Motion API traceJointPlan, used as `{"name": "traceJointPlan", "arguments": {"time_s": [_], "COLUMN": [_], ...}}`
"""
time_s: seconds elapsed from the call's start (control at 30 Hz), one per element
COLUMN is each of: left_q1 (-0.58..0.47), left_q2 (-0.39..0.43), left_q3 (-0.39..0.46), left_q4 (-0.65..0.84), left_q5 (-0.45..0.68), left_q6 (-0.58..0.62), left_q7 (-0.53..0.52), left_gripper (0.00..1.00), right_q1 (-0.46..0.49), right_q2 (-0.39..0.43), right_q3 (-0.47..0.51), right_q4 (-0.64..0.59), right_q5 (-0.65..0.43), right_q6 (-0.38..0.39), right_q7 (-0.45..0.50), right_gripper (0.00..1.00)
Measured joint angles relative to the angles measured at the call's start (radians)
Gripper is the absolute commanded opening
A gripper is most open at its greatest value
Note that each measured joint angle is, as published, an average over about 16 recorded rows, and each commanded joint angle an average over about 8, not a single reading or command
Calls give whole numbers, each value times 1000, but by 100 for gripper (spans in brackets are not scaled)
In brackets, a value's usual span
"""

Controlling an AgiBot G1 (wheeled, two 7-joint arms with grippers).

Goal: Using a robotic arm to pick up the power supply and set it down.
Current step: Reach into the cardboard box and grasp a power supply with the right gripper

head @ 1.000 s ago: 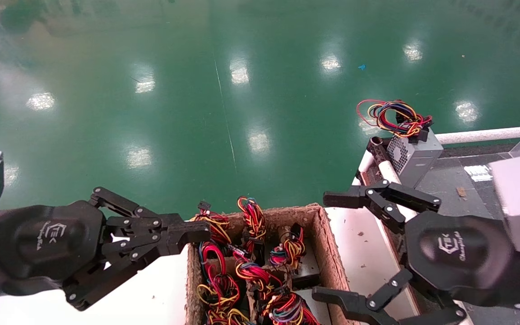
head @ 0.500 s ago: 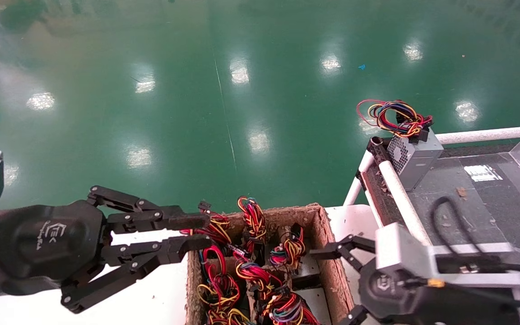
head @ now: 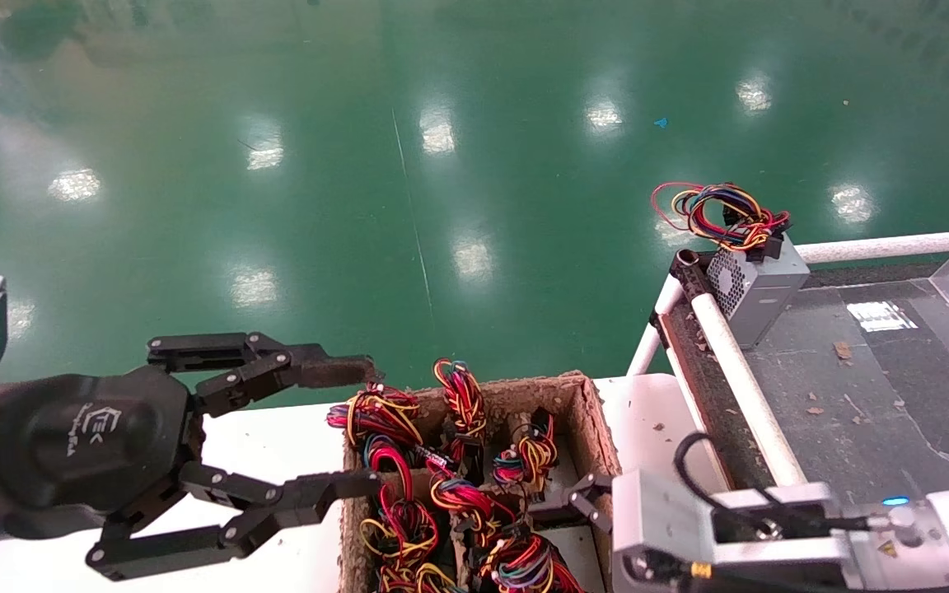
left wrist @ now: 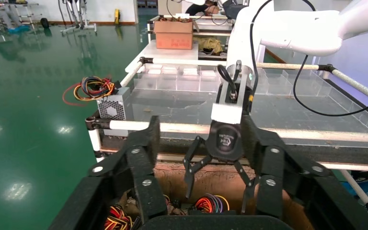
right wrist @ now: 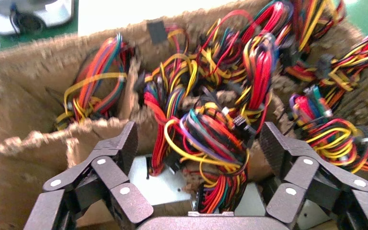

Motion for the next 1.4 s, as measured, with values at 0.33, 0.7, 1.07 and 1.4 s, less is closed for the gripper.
{"name": "traceJointPlan", "arguments": {"time_s": [0.33,0.7,1.07,1.4], "left_q1": [0,0,0,0], "left_q2": [0,0,0,0], "left_q3": [0,0,1,1], "left_q4": [0,0,0,0], "left_q5": [0,0,0,-1], "left_q6": [0,0,0,0], "left_q7": [0,0,0,0], "left_gripper": [100,100,100,100], "right_q1": [-26,-51,-75,-105], "right_q2": [-14,-14,1,71], "right_q3": [-1,9,37,115], "right_q4": [9,10,10,14], "right_q5": [-33,-35,13,144], "right_q6": [50,86,95,64], "right_q7": [-35,-57,-77,-136], "right_gripper": [0,0,0,0]}}
